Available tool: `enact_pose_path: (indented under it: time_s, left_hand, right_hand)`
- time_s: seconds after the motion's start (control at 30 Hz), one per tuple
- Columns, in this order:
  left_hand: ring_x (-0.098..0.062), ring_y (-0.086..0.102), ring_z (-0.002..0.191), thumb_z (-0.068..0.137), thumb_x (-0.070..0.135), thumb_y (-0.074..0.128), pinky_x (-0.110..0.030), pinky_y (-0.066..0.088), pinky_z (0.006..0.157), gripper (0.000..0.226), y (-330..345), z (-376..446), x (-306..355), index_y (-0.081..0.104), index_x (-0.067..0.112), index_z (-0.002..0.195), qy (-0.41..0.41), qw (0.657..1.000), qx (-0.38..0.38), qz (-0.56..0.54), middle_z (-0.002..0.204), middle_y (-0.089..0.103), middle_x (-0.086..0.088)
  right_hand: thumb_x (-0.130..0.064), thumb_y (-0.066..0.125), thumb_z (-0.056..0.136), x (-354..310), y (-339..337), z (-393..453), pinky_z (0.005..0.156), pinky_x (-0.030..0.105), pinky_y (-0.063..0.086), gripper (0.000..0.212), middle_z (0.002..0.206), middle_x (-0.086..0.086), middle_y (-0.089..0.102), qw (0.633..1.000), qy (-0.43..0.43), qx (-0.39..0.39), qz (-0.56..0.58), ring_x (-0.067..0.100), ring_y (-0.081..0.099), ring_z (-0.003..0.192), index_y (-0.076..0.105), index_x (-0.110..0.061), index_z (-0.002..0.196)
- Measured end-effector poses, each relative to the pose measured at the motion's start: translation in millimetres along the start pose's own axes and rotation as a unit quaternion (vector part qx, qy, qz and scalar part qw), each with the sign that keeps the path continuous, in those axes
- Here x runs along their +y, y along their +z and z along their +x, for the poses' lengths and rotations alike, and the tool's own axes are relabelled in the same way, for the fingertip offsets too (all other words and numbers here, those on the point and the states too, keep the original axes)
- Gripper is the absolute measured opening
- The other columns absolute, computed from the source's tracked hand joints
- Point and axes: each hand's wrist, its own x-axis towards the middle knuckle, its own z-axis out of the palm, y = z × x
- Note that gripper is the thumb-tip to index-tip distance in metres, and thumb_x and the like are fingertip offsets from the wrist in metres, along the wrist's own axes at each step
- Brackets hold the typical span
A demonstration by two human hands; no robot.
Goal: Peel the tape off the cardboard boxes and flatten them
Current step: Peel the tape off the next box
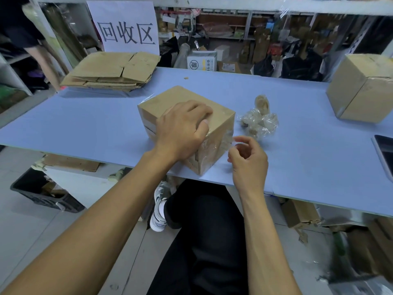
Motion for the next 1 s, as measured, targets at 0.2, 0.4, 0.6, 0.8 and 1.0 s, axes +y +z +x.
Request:
enact_pose_path:
  time_s: [0.2, 0.4, 0.6, 0.8, 1.0]
  left_hand:
    - [-0.019, 0.058, 0.110, 0.082, 0.042, 0.032, -0.031, 0.039, 0.087, 0.050, 1.2, 0.3, 0.1, 0.069, 0.028, 0.113, 0.011, 1.000, 0.014, 0.001, 0.120, 0.066, 0.011]
    - [-0.021, 0.058, 0.111, 0.082, 0.043, 0.034, -0.037, 0.045, 0.092, 0.049, 1.7, 0.6, -1.6, 0.068, 0.027, 0.114, 0.015, 1.000, 0.008, -0.002, 0.120, 0.066, 0.009]
    - [-0.018, 0.057, 0.113, 0.084, 0.050, 0.035, -0.035, 0.042, 0.093, 0.050, 0.9, 1.1, -2.1, 0.067, 0.030, 0.116, 0.012, 1.000, 0.000, -0.005, 0.122, 0.064, 0.013]
    - [-0.011, 0.052, 0.121, 0.075, 0.070, 0.042, -0.035, 0.041, 0.096, 0.059, -4.9, 1.7, -3.6, 0.063, 0.038, 0.120, 0.008, 0.999, -0.042, -0.006, 0.128, 0.058, 0.020]
    - [-0.007, 0.047, 0.126, 0.066, 0.073, 0.048, -0.031, 0.033, 0.089, 0.067, -12.8, 2.2, -0.3, 0.061, 0.041, 0.124, -0.006, 0.997, -0.081, -0.017, 0.133, 0.054, 0.023]
  right_hand:
    - [-0.027, 0.056, 0.090, -0.8, -3.3, 1.1, 0.075, 0.031, 0.058, 0.021, 0.098, -0.009, 0.067, 0.994, 0.006, -0.030, 0.103, 0.010, 0.066, 0.087, 0.066, -0.032, 0.108]
    - [-0.025, 0.068, 0.093, 2.1, 12.7, 2.1, 0.072, 0.033, 0.051, 0.017, 0.083, -0.003, 0.067, 1.000, -0.022, -0.012, -0.012, 0.013, 0.065, 0.079, 0.062, -0.019, 0.078]
    - [-0.015, 0.065, 0.095, 10.1, 3.1, 9.4, 0.087, 0.042, 0.059, 0.027, 0.110, -0.006, 0.072, 0.997, 0.012, -0.030, 0.070, 0.015, 0.070, 0.094, 0.057, -0.016, 0.069]
    - [-0.003, 0.053, 0.102, 9.1, -12.4, 6.3, 0.086, 0.032, 0.058, 0.029, 0.105, 0.008, 0.075, 0.978, 0.048, -0.021, 0.201, 0.016, 0.071, 0.108, 0.046, -0.008, 0.074]
    - [-0.014, 0.052, 0.104, 2.0, -17.9, -1.1, 0.085, 0.030, 0.058, 0.012, 0.110, 0.007, 0.071, 0.976, 0.053, 0.006, 0.213, 0.012, 0.068, 0.109, 0.054, -0.007, 0.094]
